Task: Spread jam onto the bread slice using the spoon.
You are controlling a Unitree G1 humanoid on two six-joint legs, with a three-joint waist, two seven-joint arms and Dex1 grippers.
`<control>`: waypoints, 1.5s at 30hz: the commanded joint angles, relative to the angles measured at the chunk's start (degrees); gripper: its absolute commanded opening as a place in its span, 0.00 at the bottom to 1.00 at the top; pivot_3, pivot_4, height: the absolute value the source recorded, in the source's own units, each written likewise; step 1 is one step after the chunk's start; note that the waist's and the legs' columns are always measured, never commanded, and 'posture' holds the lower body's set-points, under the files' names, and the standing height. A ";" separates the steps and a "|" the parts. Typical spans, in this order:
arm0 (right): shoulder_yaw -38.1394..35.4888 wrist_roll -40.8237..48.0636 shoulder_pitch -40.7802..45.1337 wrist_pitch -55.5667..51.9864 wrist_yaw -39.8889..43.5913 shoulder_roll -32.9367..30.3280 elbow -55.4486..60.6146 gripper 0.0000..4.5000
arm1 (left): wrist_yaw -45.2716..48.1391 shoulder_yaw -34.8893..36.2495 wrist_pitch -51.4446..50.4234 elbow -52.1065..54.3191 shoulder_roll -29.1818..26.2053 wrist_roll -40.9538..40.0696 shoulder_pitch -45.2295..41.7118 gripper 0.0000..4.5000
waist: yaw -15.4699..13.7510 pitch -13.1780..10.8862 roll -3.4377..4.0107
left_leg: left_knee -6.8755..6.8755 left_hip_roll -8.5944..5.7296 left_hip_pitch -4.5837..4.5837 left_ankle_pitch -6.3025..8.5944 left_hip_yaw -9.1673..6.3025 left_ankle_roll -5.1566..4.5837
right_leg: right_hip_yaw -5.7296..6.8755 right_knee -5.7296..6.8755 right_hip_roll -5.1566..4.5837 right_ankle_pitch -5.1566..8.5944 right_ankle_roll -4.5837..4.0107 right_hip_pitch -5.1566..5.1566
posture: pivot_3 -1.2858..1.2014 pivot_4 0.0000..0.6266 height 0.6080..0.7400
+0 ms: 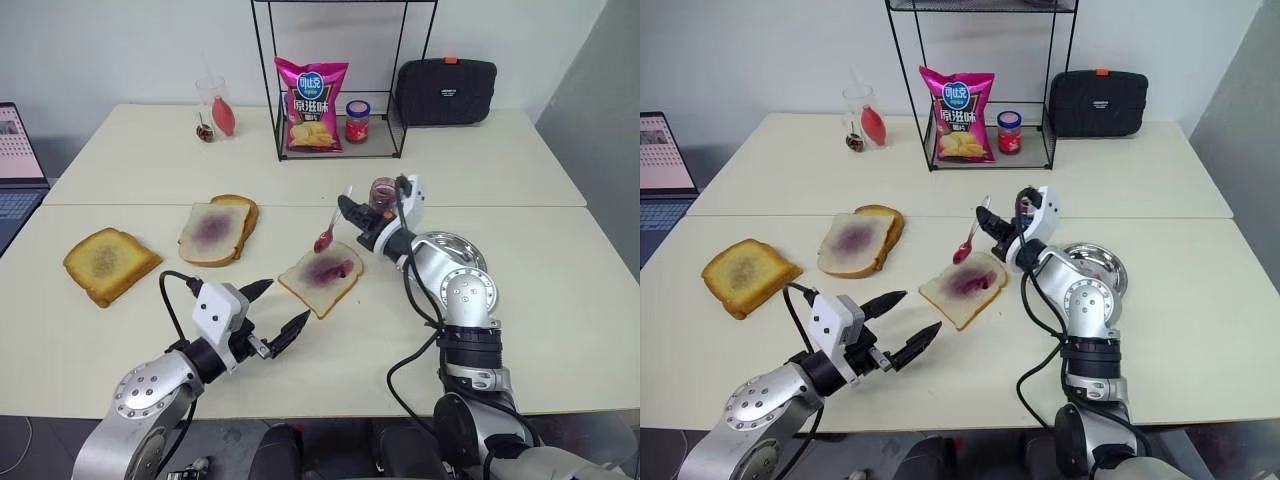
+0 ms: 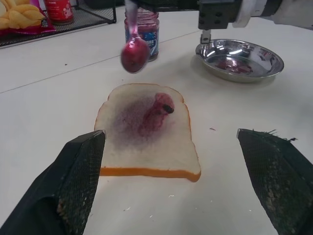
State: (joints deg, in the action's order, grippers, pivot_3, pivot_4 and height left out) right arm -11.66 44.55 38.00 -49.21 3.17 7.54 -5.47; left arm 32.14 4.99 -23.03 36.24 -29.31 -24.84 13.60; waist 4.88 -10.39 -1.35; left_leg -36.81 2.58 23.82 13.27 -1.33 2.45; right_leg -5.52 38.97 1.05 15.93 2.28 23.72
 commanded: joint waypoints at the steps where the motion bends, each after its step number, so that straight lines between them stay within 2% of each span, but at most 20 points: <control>1: 3.24 -3.27 1.09 4.50 3.42 1.86 -4.35 0.00 | 0.54 1.35 2.66 0.58 0.14 0.32 0.76 1.00 | -0.02 0.00 0.00 | 0.00 0.00 0.03 0.00 -0.01 0.00 | 0.01 0.00 0.00 0.00 0.00 0.02 | 0.52 0.24 1.00; 6: 7.03 -8.45 -0.13 8.08 7.00 -0.31 -7.46 0.00 | 0.29 1.71 3.14 0.37 -0.10 0.10 0.98 1.00 | -0.02 0.00 0.00 | 0.00 0.01 0.03 0.00 0.00 0.00 | 0.01 0.02 0.00 0.00 0.00 0.03 | 0.52 0.24 1.00; 14: 4.63 -12.06 1.43 11.84 7.65 -4.84 -8.33 0.00 | -1.96 1.08 -1.00 2.89 -0.34 -0.83 -2.24 1.00 | -0.27 0.00 0.00 | -0.04 -0.02 0.03 0.00 -0.03 0.00 | 0.03 0.02 -0.01 0.00 0.02 0.00 | 0.52 0.24 1.00; 19: 2.75 -10.63 3.55 10.21 7.15 -5.32 -6.29 0.00 | -3.07 0.85 -4.73 5.18 -0.67 -2.05 -4.38 1.00 | -0.11 0.00 0.00 | -0.06 -0.03 0.02 0.00 0.01 0.00 | -0.02 0.02 -0.01 -0.05 0.08 0.00 | 0.52 0.24 1.00; 24: 2.64 -3.89 2.61 2.62 8.94 -4.50 3.89 0.00 | -3.60 0.94 -7.90 4.96 -1.11 -3.47 -8.86 1.00 | -0.12 -0.01 0.01 | 0.01 0.00 0.05 0.00 -0.04 0.00 | 0.02 0.03 0.03 -0.04 0.04 0.03 | 0.52 0.24 1.00; 28: -0.58 3.26 1.71 -3.87 6.63 -6.18 13.29 0.00 | -2.37 0.37 -12.14 2.29 -2.74 -5.45 -17.12 1.00 | -0.30 -0.03 0.00 | 0.00 -0.01 0.10 0.00 -0.06 0.00 | 0.05 0.03 0.02 -0.04 0.04 0.05 | 0.52 0.24 1.00; 31: -5.18 6.19 0.26 -5.91 1.75 -9.31 20.12 0.00 | 1.81 -1.72 -18.01 0.26 -5.12 -10.40 -26.57 1.00 | -0.89 -0.04 -0.02 | -0.07 -0.06 0.11 0.00 -0.14 0.00 | 0.13 0.02 0.01 -0.03 0.06 -0.01 | 0.52 0.24 1.00; 33: -7.99 5.85 -1.47 -6.10 -2.17 -12.19 24.50 0.00 | 4.72 -3.27 -22.06 -1.75 -6.20 -13.86 -33.28 1.00 | -1.45 -0.04 -0.04 | -0.13 -0.10 0.12 0.00 -0.12 0.00 | 0.11 -0.04 -0.01 -0.05 0.11 -0.07 | 0.52 0.24 1.00; 37: -14.00 6.72 -5.60 -7.43 -10.33 -16.06 31.76 0.00 | 12.24 -7.82 -25.81 -4.45 -8.98 -16.72 -41.25 1.00 | -1.47 -0.04 -0.04 | -0.11 -0.21 0.12 0.00 -0.05 0.00 | 0.04 -0.12 -0.09 -0.02 0.23 -0.09 | 0.52 0.24 1.00; 40: -18.85 7.12 -11.39 -7.19 -15.05 -18.02 36.43 0.00 | 20.82 -14.70 -23.19 -9.59 -11.27 -13.02 -46.77 1.00 | -1.36 -0.04 -0.02 | 0.06 -0.19 0.12 0.00 -0.04 0.00 | 0.01 -0.08 -0.06 0.01 0.20 0.02 | 0.52 0.24 1.00; 45: -19.72 4.32 -18.31 -2.42 -15.58 -17.80 35.46 0.00 | 25.84 -22.99 -12.10 -22.15 -7.93 -2.51 -52.29 1.00 | -1.22 -0.04 0.02 | 0.15 -0.11 0.06 0.00 -0.02 0.00 | -0.01 0.01 0.05 0.09 0.09 0.07 | 0.52 0.24 1.00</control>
State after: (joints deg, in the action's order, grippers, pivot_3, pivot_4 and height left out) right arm -31.41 49.61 19.93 -55.03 -12.80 -10.44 28.79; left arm 55.53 -15.20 -41.08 17.29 -37.87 -32.15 -37.12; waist 3.66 -10.43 -1.32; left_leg -36.66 2.48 23.88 13.27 -1.33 2.44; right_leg -5.56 38.97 1.11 16.03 2.36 23.80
